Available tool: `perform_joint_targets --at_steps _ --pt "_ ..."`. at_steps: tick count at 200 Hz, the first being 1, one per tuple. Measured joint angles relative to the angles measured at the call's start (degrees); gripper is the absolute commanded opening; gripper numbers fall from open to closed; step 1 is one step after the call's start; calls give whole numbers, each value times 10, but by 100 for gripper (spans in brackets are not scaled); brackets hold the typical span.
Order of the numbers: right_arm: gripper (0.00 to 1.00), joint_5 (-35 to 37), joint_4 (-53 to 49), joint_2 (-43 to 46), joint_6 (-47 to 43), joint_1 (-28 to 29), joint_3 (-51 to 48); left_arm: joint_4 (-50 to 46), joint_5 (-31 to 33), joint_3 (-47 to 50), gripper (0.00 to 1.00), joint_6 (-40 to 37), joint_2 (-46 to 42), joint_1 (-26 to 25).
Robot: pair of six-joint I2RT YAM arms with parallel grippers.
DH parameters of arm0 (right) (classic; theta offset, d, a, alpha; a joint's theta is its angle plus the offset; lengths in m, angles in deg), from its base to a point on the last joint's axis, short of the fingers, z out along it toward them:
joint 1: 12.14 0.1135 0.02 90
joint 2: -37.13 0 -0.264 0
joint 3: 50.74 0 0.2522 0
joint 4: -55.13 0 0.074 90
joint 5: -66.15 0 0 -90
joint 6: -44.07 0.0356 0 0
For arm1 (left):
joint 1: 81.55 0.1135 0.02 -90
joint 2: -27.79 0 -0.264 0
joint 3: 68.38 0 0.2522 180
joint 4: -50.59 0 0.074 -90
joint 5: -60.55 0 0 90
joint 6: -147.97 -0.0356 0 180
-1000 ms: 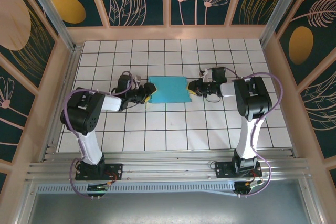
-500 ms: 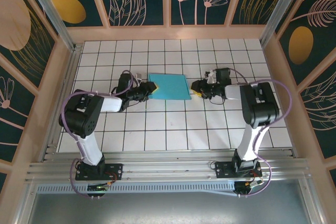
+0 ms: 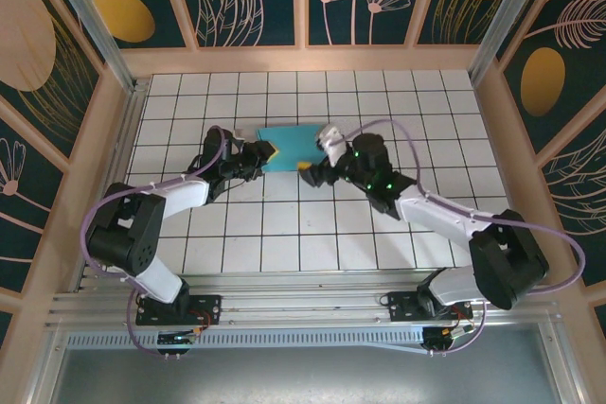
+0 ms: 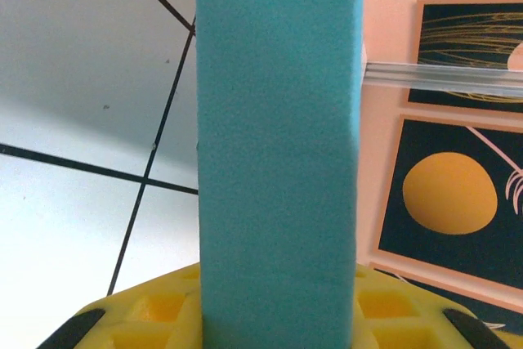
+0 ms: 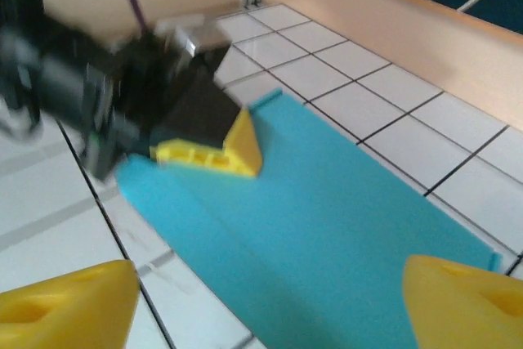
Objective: Fold the paper box
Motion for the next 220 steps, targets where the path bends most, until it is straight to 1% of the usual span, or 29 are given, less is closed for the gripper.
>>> perform_joint_targets --at_steps 11,24,36,71,88,96,118,157,204,220 --pt "98 23 47 -12 -90 12 -38 -7 5 0 28 4 -8 0" --pt "98 40 92 -39 -176 19 -68 -13 10 0 29 10 -18 0" --pt "98 59 118 -71 -236 20 -74 -14 12 0 30 12 -28 0" --pt "92 113 225 -150 -354 21 -67 -17 23 1 31 16 -52 0" --pt "86 146 281 -195 -395 25 -53 -17 25 4 32 17 -60 0" --pt "81 158 306 -214 -413 28 -48 -17 24 6 32 18 -62 0" --pt "68 184 364 -254 -447 35 -40 -17 24 12 32 21 -62 0" --pt "49 226 428 -287 -483 41 -33 -17 24 16 35 23 -69 0" --pt "38 243 437 -285 -489 47 -33 -17 24 16 45 24 -89 0" --pt "38 245 424 -275 -484 48 -34 -17 24 16 55 25 -93 0"
